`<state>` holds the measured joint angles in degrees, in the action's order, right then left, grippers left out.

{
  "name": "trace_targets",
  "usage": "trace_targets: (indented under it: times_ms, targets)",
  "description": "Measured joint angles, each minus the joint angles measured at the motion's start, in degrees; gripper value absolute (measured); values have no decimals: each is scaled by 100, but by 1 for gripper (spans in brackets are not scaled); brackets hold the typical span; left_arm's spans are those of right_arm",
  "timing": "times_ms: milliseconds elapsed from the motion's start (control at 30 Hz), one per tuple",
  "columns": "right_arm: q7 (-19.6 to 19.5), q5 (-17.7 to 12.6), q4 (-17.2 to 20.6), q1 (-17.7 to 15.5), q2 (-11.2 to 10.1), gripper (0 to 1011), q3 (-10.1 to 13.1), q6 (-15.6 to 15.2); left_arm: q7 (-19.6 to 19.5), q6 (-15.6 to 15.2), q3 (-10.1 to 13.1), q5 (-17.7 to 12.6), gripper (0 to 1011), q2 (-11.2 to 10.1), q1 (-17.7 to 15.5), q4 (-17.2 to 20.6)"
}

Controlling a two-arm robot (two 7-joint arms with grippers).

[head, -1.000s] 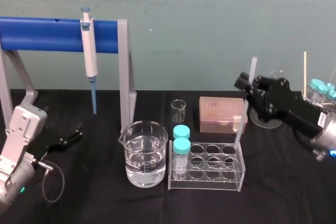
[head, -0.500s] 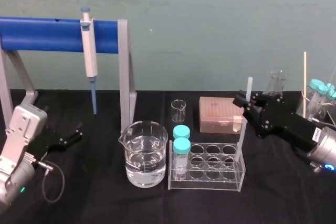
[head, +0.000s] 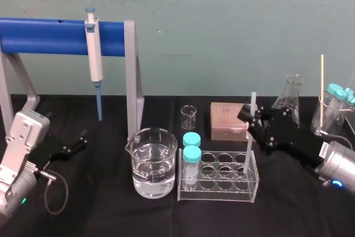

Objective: Pick up the stirring rod with one hand, then place it down.

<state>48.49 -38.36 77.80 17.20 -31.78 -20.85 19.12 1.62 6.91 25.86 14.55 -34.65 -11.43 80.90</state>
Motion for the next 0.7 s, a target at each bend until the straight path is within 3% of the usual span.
trace_targets:
  times_ms: [233,700]
  targets:
    - [-14,276,-176,16,77,71,-76,204,0,0,0,0,1000,0,0,0]
    - [-101,469,-615,37,298,71,-110,321,0,0,0,0,1000,0,0,0]
